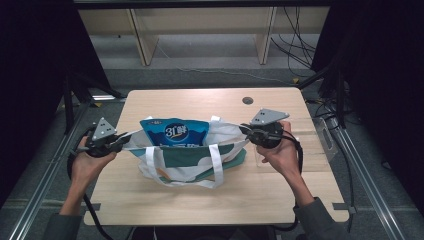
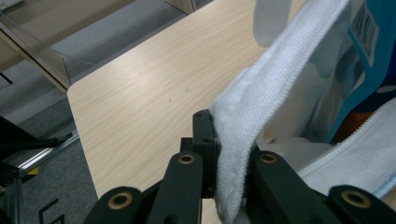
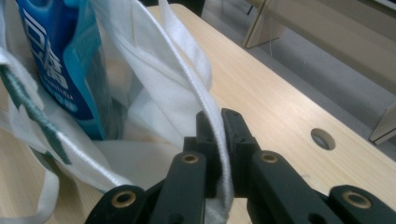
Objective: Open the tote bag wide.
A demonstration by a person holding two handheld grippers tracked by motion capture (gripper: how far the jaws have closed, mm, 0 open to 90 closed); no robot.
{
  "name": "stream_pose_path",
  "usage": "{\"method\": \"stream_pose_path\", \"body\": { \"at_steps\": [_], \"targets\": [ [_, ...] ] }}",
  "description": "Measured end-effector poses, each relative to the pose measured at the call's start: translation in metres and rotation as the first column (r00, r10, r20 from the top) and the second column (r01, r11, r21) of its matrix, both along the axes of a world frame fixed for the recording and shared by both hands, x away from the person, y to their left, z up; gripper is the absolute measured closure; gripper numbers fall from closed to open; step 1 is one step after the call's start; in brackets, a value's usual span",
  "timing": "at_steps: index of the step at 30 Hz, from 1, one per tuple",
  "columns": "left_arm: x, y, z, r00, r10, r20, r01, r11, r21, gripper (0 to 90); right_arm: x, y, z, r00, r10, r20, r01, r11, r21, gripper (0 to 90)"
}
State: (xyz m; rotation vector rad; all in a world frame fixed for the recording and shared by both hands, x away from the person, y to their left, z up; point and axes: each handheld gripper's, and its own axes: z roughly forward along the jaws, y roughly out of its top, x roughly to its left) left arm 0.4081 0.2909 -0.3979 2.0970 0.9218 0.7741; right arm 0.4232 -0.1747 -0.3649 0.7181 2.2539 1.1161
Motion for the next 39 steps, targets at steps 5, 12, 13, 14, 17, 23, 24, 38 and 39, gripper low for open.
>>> {"method": "stream_pose_path", "body": {
  "at_steps": [5, 12, 13, 14, 17, 23, 24, 38, 39],
  "targets": [
    [0.009, 0.000, -0.015, 0.9986, -0.027, -0.045, 0.029, 0.9983, 0.050, 85.6, 0.001, 0.001, -0.022, 0.9999, -0.013, -0.011, 0.013, 1.000, -0.010, 86.7],
    [0.021, -0.005, -0.068, 0.9817, -0.017, -0.190, 0.021, 0.9996, 0.018, 85.6, 0.000, 0.010, -0.050, 0.9971, -0.020, -0.073, 0.013, 0.995, -0.098, 86.6],
    [0.022, -0.005, -0.072, 0.9776, -0.020, -0.210, 0.029, 0.9988, 0.039, 85.6, 0.000, 0.012, -0.056, 0.9963, -0.017, -0.084, 0.006, 0.992, -0.124, 86.6],
    [0.022, -0.005, -0.077, 0.9743, -0.018, -0.225, 0.027, 0.9990, 0.036, 85.6, -0.001, 0.014, -0.061, 0.9959, -0.021, -0.088, 0.009, 0.990, -0.139, 86.6],
    [0.023, -0.004, -0.079, 0.9753, -0.036, -0.218, 0.050, 0.9970, 0.058, 85.7, -0.004, 0.019, -0.082, 0.9922, -0.033, -0.120, 0.008, 0.979, -0.204, 86.7],
    [0.021, -0.009, -0.087, 0.9731, -0.012, -0.230, 0.026, 0.9980, 0.058, 85.7, -0.009, 0.022, -0.097, 0.9899, -0.029, -0.139, -0.006, 0.968, -0.250, 86.7],
    [0.022, -0.009, -0.087, 0.9721, -0.017, -0.234, 0.032, 0.9977, 0.060, 85.7, -0.011, 0.022, -0.100, 0.9900, -0.030, -0.138, -0.007, 0.966, -0.259, 86.7],
    [0.023, -0.004, -0.082, 0.9744, 0.016, -0.224, -0.007, 0.9991, 0.042, 67.4, -0.011, 0.022, -0.118, 0.9693, -0.040, -0.243, -0.011, 0.979, -0.204, 79.2],
    [0.023, -0.001, -0.078, 0.9747, 0.002, -0.223, 0.008, 0.9991, 0.043, 65.3, -0.012, 0.020, -0.112, 0.9680, -0.035, -0.249, -0.013, 0.982, -0.190, 73.4]
  ]
}}
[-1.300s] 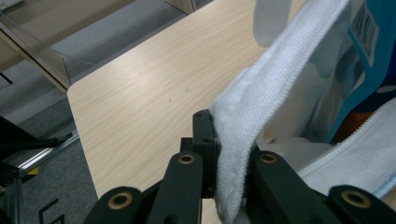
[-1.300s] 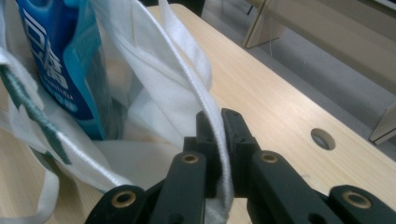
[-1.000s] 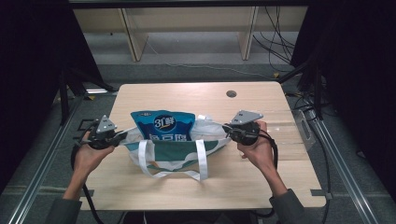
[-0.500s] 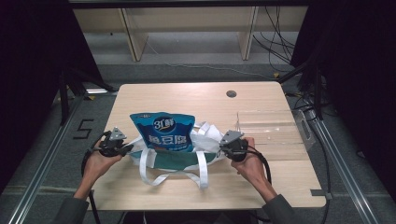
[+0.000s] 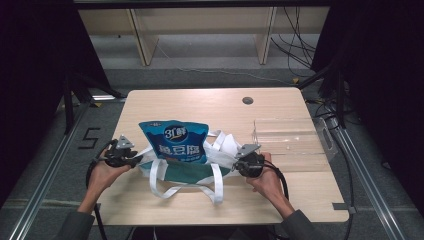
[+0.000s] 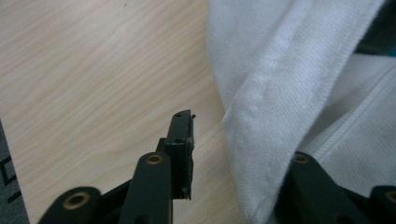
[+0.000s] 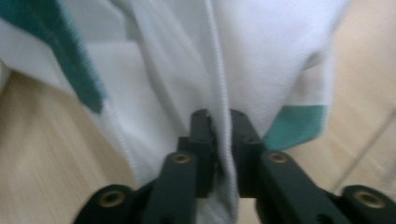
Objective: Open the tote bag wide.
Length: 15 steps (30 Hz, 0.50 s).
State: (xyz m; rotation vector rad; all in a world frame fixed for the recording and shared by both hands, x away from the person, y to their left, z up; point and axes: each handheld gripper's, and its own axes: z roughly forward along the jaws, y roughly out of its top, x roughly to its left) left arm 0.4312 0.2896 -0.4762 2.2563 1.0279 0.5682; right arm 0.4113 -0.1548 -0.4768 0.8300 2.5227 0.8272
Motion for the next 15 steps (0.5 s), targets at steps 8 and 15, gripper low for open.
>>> {"method": "stream_pose_path", "body": {
  "at_steps": [8, 15],
  "targets": [
    [-0.001, -0.003, 0.044, 0.9929, -0.052, 0.107, 0.056, 0.9978, -0.036, 43.3, -0.018, -0.002, 0.075, 0.9892, 0.051, 0.137, -0.084, 0.965, 0.250, 60.7],
    [0.021, -0.016, 0.049, 0.9907, -0.129, 0.043, 0.131, 0.9904, -0.045, 44.8, -0.027, 0.051, 0.065, 0.9693, 0.234, 0.077, -0.245, 0.945, 0.218, 53.8]
  ]
}}
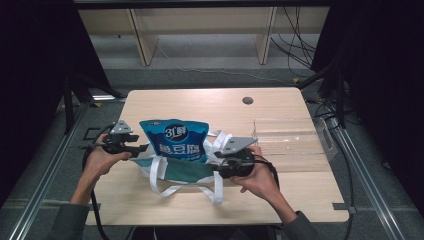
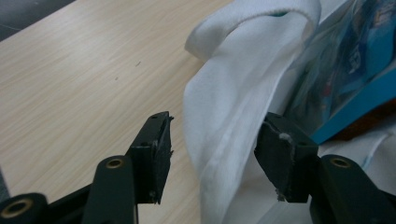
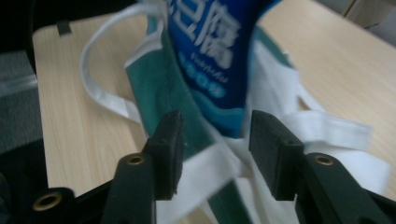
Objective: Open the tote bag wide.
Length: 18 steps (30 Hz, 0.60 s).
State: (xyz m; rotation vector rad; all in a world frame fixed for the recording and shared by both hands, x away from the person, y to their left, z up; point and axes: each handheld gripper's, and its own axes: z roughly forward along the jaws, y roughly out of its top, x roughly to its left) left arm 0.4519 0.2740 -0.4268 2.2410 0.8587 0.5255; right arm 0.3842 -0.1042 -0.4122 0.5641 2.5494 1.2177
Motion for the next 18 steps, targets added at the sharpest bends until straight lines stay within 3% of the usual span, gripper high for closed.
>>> {"method": "stream_pose_path", "body": {
  "at_steps": [1, 3, 4, 5, 6, 8, 9, 11, 12, 13, 15, 16, 17, 18],
  "targets": [
    [0.002, -0.003, -0.001, 0.9997, 0.017, -0.019, -0.017, 0.9997, -0.017, 44.7, 0.002, 0.007, -0.004, 0.9999, -0.003, -0.015, 0.002, 1.000, -0.016, 53.1],
    [0.011, -0.006, -0.002, 0.9990, -0.027, -0.035, 0.027, 0.9996, 0.003, 45.9, 0.010, 0.018, -0.013, 0.9992, 0.015, -0.038, -0.017, 0.999, -0.044, 52.2],
    [0.014, -0.009, -0.002, 0.9981, -0.035, -0.050, 0.035, 0.9993, -0.010, 47.2, 0.013, 0.023, -0.016, 0.9982, 0.023, -0.056, -0.026, 0.998, -0.060, 54.1],
    [0.017, -0.011, -0.003, 0.9975, -0.047, -0.053, 0.046, 0.9988, -0.016, 51.8, 0.014, 0.028, -0.020, 0.9960, 0.040, -0.079, -0.046, 0.996, -0.071, 61.9],
    [0.020, -0.014, -0.004, 0.9965, -0.058, -0.060, 0.057, 0.9981, -0.024, 56.9, 0.015, 0.030, -0.022, 0.9953, 0.065, -0.072, -0.071, 0.994, -0.086, 68.6],
    [0.026, -0.018, -0.009, 0.9957, -0.071, -0.059, 0.068, 0.9967, -0.044, 80.8, 0.012, 0.033, -0.026, 0.9888, 0.131, -0.072, -0.139, 0.982, -0.126, 85.0],
    [0.030, -0.019, -0.012, 0.9959, -0.069, -0.058, 0.068, 0.9974, -0.026, 84.3, 0.008, 0.033, -0.028, 0.9841, 0.158, -0.081, -0.168, 0.977, -0.134, 87.0],
    [0.038, -0.021, -0.020, 0.9963, -0.019, -0.084, 0.013, 0.9969, -0.078, 86.5, -0.002, 0.033, -0.032, 0.9706, 0.208, -0.121, -0.223, 0.967, -0.123, 87.7],
    [0.042, -0.021, -0.025, 0.9930, 0.015, -0.117, -0.026, 0.9950, -0.097, 86.7, -0.008, 0.032, -0.035, 0.9651, 0.211, -0.154, -0.231, 0.965, -0.121, 87.8],
    [0.046, -0.020, -0.028, 0.9878, 0.025, -0.154, -0.039, 0.9953, -0.089, 86.7, -0.011, 0.034, -0.040, 0.9588, 0.239, -0.154, -0.258, 0.958, -0.124, 87.8],
    [0.054, -0.021, -0.038, 0.9772, 0.069, -0.201, -0.094, 0.9888, -0.116, 86.7, -0.023, 0.038, -0.050, 0.9586, 0.225, -0.174, -0.251, 0.957, -0.146, 87.8],
    [0.056, -0.022, -0.042, 0.9740, 0.089, -0.208, -0.115, 0.9865, -0.117, 86.7, -0.026, 0.043, -0.055, 0.9519, 0.252, -0.174, -0.279, 0.949, -0.150, 87.8],
    [0.058, -0.023, -0.046, 0.9725, 0.094, -0.213, -0.119, 0.9872, -0.107, 86.7, -0.028, 0.048, -0.059, 0.9509, 0.262, -0.166, -0.289, 0.942, -0.170, 87.8],
    [0.060, -0.024, -0.049, 0.9714, 0.097, -0.217, -0.120, 0.9880, -0.097, 86.7, -0.031, 0.051, -0.062, 0.9543, 0.237, -0.182, -0.270, 0.944, -0.187, 87.8]
  ]
}}
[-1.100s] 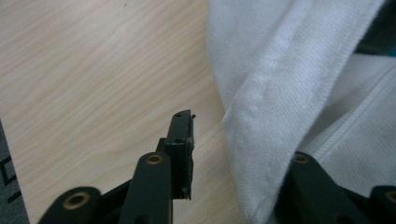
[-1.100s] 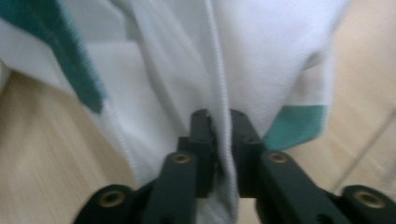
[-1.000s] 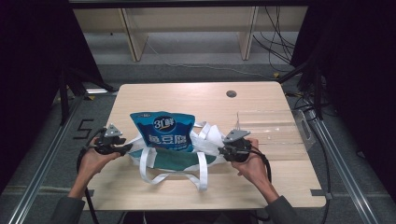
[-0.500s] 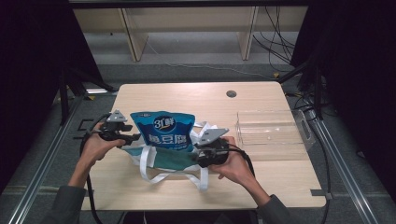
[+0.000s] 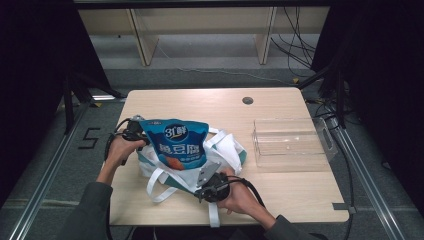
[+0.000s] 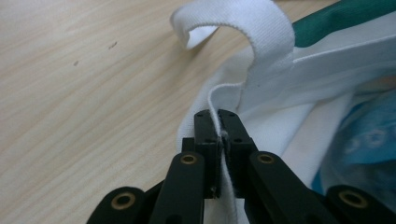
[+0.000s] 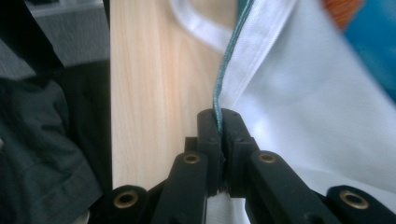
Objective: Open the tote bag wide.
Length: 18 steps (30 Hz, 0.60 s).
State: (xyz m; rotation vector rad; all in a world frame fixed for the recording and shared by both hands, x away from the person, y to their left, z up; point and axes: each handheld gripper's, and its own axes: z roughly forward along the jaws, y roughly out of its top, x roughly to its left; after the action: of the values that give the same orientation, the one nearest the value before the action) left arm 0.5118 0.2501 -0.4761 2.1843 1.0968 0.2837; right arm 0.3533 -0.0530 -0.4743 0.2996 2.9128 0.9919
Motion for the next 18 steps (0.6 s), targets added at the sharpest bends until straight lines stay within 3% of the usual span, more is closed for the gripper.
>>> {"method": "stream_pose_path", "body": {
  "at_steps": [1, 2, 4, 7, 8, 10, 11, 13, 14, 16, 18],
  "targets": [
    [0.001, -0.002, -0.005, 1.0000, 0.006, 0.007, -0.006, 0.9999, -0.012, 86.6, 0.000, 0.004, -0.004, 0.9996, 0.027, 0.007, -0.027, 1.000, -0.007, 87.8],
    [0.002, -0.001, -0.008, 0.9998, 0.003, -0.019, -0.003, 1.0000, 0.001, 86.5, -0.002, 0.007, -0.006, 0.9994, 0.028, 0.018, -0.028, 0.999, -0.020, 87.7],
    [0.002, -0.002, -0.016, 0.9994, 0.023, -0.027, -0.024, 0.9997, -0.010, 86.1, -0.001, 0.009, -0.012, 0.9993, 0.031, 0.023, -0.030, 0.999, -0.041, 87.6],
    [-0.004, -0.004, -0.016, 0.9996, 0.016, 0.023, -0.016, 0.9999, 0.004, 84.3, -0.001, 0.010, -0.015, 0.9996, 0.023, 0.016, -0.022, 0.999, -0.046, 87.1],
    [-0.007, -0.002, -0.012, 0.9992, 0.017, 0.037, -0.017, 0.9998, 0.009, 81.1, -0.001, 0.010, -0.015, 0.9997, 0.022, 0.012, -0.021, 0.999, -0.042, 86.2],
    [-0.013, 0.004, -0.002, 0.9974, 0.050, 0.051, -0.049, 0.9986, -0.019, 66.1, 0.002, 0.008, -0.015, 0.9998, 0.004, -0.019, -0.004, 1.000, -0.022, 81.3],
    [-0.018, 0.008, 0.004, 0.9967, 0.060, 0.056, -0.058, 0.9979, -0.029, 59.4, 0.002, 0.005, -0.012, 0.9992, -0.024, -0.032, 0.024, 1.000, -0.015, 74.2],
    [-0.026, 0.013, 0.015, 0.9957, 0.068, 0.063, -0.066, 0.9970, -0.040, 47.5, 0.004, -0.001, -0.002, 0.9988, -0.048, -0.010, 0.048, 0.999, 0.006, 65.0],
    [-0.032, 0.016, 0.021, 0.9948, 0.073, 0.072, -0.070, 0.9965, -0.047, 44.2, 0.005, -0.004, 0.003, 0.9981, -0.062, -0.004, 0.062, 0.998, 0.018, 60.8],
    [-0.048, 0.021, 0.036, 0.9917, 0.067, 0.110, -0.061, 0.9963, -0.062, 40.1, 0.008, -0.014, 0.021, 0.9953, -0.096, 0.014, 0.095, 0.991, 0.097, 56.0],
    [-0.063, 0.026, 0.048, 0.9865, 0.075, 0.145, -0.065, 0.9950, -0.076, 38.6, 0.010, -0.024, 0.038, 0.9914, -0.127, 0.030, 0.121, 0.982, 0.142, 52.6]
  ]
}}
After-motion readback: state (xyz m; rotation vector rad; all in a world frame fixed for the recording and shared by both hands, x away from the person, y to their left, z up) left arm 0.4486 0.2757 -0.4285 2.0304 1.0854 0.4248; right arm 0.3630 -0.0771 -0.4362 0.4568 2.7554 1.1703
